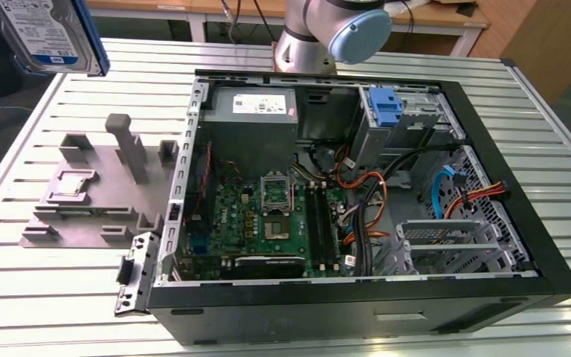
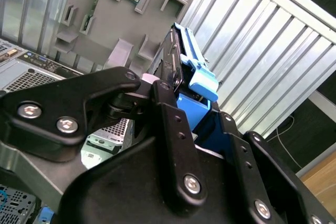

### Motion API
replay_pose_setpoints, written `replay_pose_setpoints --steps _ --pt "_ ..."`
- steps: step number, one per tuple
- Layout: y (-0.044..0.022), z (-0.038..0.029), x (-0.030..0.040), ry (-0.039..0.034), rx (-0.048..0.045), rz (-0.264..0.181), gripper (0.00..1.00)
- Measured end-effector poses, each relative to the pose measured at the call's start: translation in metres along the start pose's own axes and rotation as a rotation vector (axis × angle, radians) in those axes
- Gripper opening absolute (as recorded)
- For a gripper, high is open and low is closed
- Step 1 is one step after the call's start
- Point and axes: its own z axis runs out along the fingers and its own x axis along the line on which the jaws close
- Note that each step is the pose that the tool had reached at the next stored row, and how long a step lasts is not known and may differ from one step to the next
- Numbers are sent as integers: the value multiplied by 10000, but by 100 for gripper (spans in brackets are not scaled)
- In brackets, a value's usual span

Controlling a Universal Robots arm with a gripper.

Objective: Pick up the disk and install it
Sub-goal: 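Pick up the disk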

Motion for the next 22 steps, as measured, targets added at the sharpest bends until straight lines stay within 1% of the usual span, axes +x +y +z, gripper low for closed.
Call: replay_pose_setpoints --steps 2,4,7,9,10,14,20,22 --pt "1 -3 -1 -42 -2 -1 36" --pt "2 -28 0 -83 -3 -1 36" --pt "2 -89 0 -140 -6 -2 36" --pt "2 -131 1 -164 -7 -2 36" --pt "3 -150 3 -190 -5 -2 36" --pt "3 -155 -2 -250 -8 -2 36" --pt "4 -155 -37 -260 -10 -3 36" --pt "4 -155 -54 -281 -10 -3 36"
